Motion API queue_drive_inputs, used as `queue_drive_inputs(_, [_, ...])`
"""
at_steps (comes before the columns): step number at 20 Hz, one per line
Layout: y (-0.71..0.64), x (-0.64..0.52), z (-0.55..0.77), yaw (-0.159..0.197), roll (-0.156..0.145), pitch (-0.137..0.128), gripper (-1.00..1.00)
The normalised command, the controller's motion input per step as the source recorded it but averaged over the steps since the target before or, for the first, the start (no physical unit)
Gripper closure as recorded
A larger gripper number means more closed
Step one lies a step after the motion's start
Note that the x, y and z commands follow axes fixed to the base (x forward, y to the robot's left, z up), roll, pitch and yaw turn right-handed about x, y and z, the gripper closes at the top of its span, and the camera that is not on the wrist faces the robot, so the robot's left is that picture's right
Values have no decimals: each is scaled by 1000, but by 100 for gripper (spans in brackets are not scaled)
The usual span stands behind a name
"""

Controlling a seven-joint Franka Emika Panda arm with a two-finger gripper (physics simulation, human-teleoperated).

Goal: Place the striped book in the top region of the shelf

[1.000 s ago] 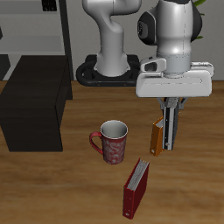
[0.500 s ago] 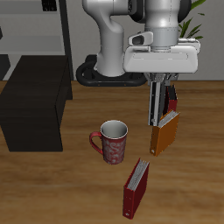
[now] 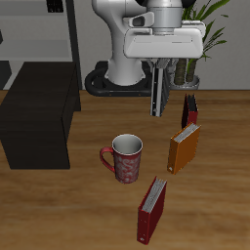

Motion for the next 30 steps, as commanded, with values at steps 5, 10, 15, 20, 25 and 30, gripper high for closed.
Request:
queue_drive_inputs(5, [-268,-570,148,-24,6,5,100])
queue_drive_inputs(10, [-204,-549,199,14,-1,-22,100])
queue_drive_inputs(15, [-132,-322,70,19,40,-22,100])
queue_drive_inputs(20, [-15,-417,-141,37,49,-13,100])
queue_drive_inputs(25, [9,-380,-217,128,-17,-45,100])
queue_drive_inputs(30, [-182,-73,-50,101,-87,3,100])
